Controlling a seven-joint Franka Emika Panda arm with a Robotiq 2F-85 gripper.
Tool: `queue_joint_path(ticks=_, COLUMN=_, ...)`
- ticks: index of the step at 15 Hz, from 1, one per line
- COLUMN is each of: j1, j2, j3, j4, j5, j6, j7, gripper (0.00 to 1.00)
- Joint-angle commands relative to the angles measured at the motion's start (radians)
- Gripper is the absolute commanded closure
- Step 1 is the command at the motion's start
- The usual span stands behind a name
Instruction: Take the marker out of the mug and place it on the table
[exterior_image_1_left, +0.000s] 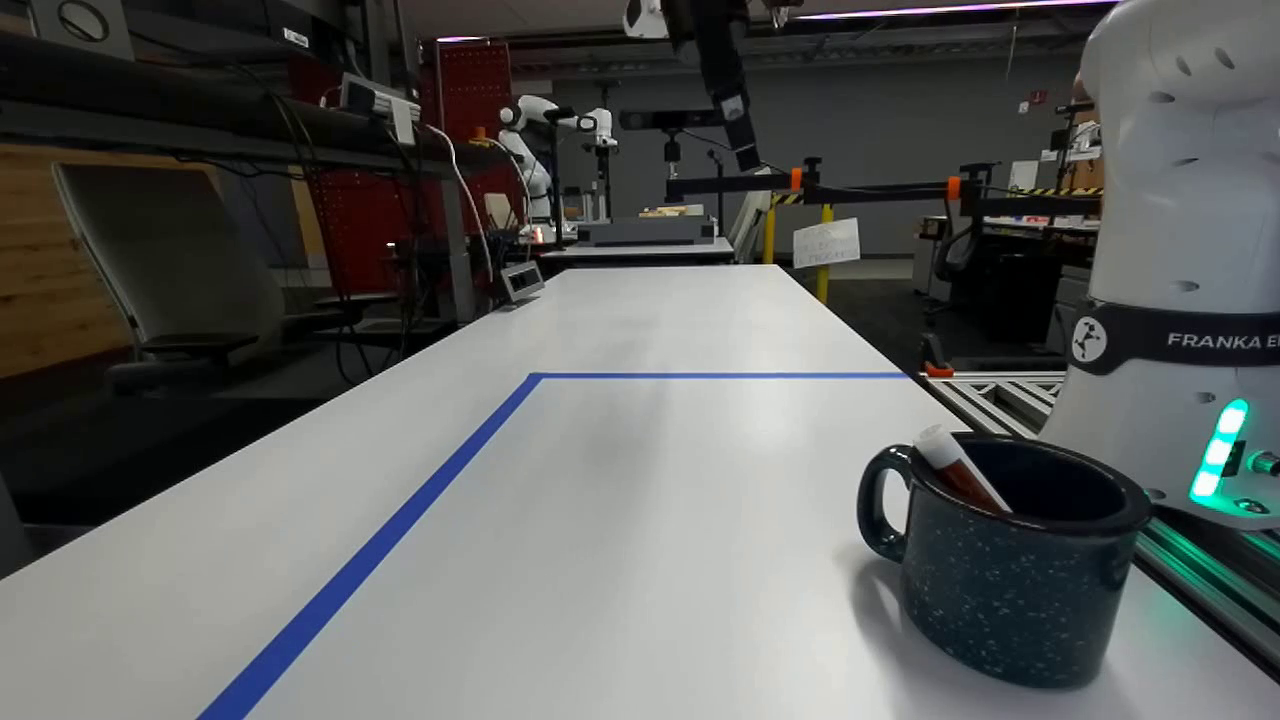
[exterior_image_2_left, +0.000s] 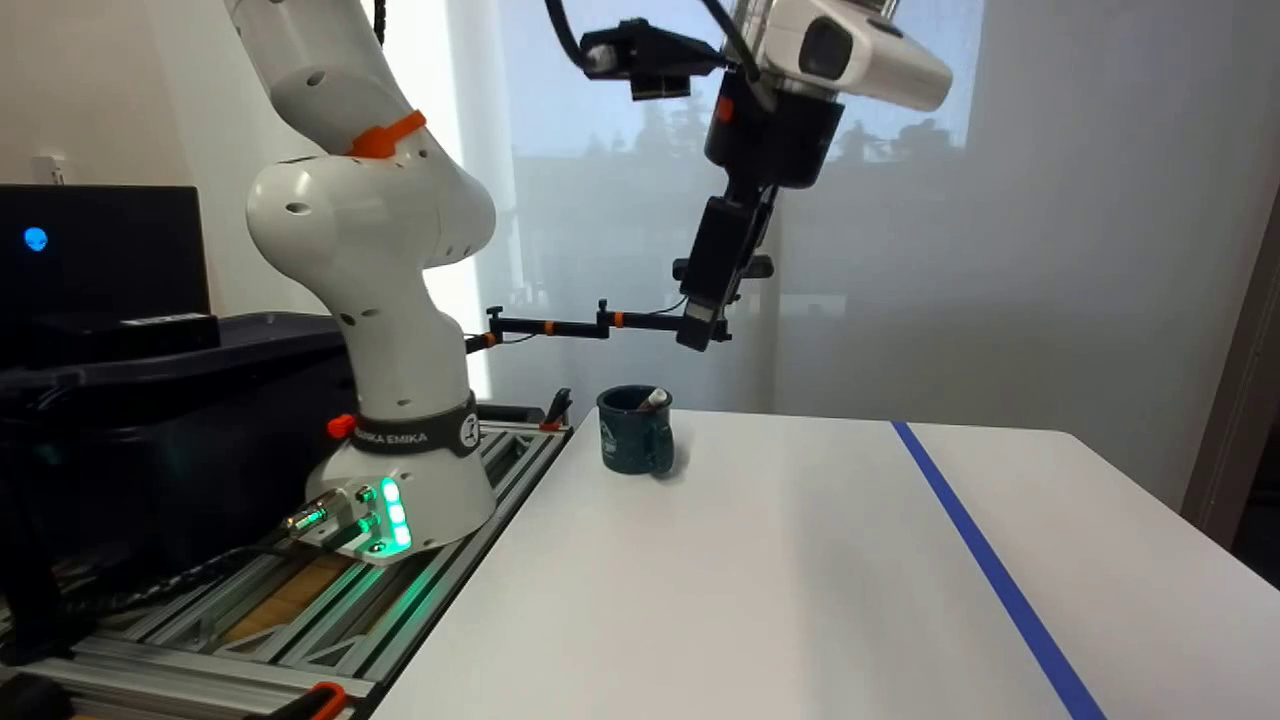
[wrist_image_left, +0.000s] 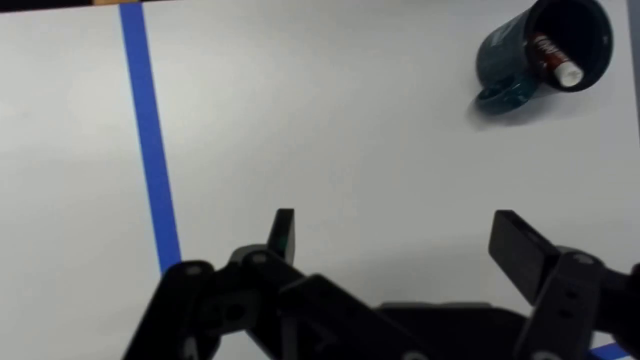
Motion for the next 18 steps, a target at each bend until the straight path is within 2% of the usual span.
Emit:
queue_joint_path(ticks=1, j1=0.018, j2=0.023, j3=0.032, j4=-0.036, j5=0.136, j6=-0.048, j7=0.115, gripper=0.0)
queue_joint_path(ticks=4, j1=0.024, j2=0.048, j3=0.059, j4=-0.076, j5=0.238, j6=-0.038, j7=0.191, gripper=0.0)
queue_joint_path(ticks=11, j1=0.04, j2=0.104, j3=0.099, j4=-0.163, j5=0.449, j6=-0.015, j7=0.278, gripper=0.0)
queue_joint_path(ticks=18, j1=0.063, j2=0.161, j3=0.147, j4=-0.236, j5=0.53, j6=0.04, j7=0.29, gripper=0.0)
